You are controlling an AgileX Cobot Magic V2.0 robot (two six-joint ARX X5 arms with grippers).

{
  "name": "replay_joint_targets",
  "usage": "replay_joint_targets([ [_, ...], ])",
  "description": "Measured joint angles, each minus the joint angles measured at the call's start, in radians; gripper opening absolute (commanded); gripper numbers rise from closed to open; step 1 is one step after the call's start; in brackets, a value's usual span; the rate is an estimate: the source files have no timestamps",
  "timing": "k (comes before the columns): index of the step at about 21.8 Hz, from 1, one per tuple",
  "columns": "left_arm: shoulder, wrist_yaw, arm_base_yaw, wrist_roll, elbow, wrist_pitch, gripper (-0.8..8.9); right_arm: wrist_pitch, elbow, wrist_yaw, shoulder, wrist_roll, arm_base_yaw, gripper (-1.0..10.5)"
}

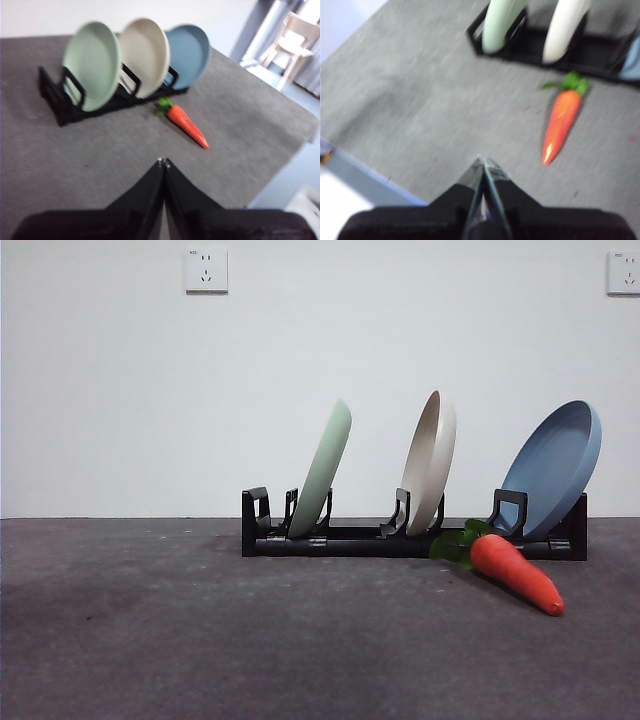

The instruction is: Take the green plate from the plate rack,put the plate on the table,take the carrot from the table,put the carrot in the plate

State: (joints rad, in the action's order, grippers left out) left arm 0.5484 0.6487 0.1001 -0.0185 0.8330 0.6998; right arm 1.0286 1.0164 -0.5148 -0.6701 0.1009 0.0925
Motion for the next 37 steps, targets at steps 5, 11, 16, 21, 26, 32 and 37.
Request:
replay_joint_targets([
  [5,0.01,0.006,0.0,0.029,0.01,0.043,3.77,0.054,0.002,-0.005,-0.04,0.031,0.0,2.5],
  [11,0.011,0.006,0.0,0.031,0.01,0.045,5.34,0.055,0.002,-0.005,-0.039,0.03,0.0,6.3],
  [16,0.038,0.006,0.002,0.034,0.015,0.021,5.34,0.056,0.002,-0.004,-0.039,0.027,0.0,6.3],
  [21,0.181,0.0,0.079,0.034,0.097,-0.113,5.34,0.056,0.002,-0.003,-0.048,0.026,0.0,6.3],
  [26,0.475,-0.154,0.239,0.035,0.238,-0.276,5.31,0.057,0.002,-0.003,-0.062,0.026,0.0,6.3],
  [32,0.886,-0.267,0.34,0.061,0.481,-0.389,5.31,0.077,0.002,-0.003,-0.079,0.026,0.0,6.3],
  [37,1.185,-0.339,0.358,0.106,0.7,-0.42,5.3,0.079,0.002,-0.002,-0.083,0.026,0.0,6.3],
])
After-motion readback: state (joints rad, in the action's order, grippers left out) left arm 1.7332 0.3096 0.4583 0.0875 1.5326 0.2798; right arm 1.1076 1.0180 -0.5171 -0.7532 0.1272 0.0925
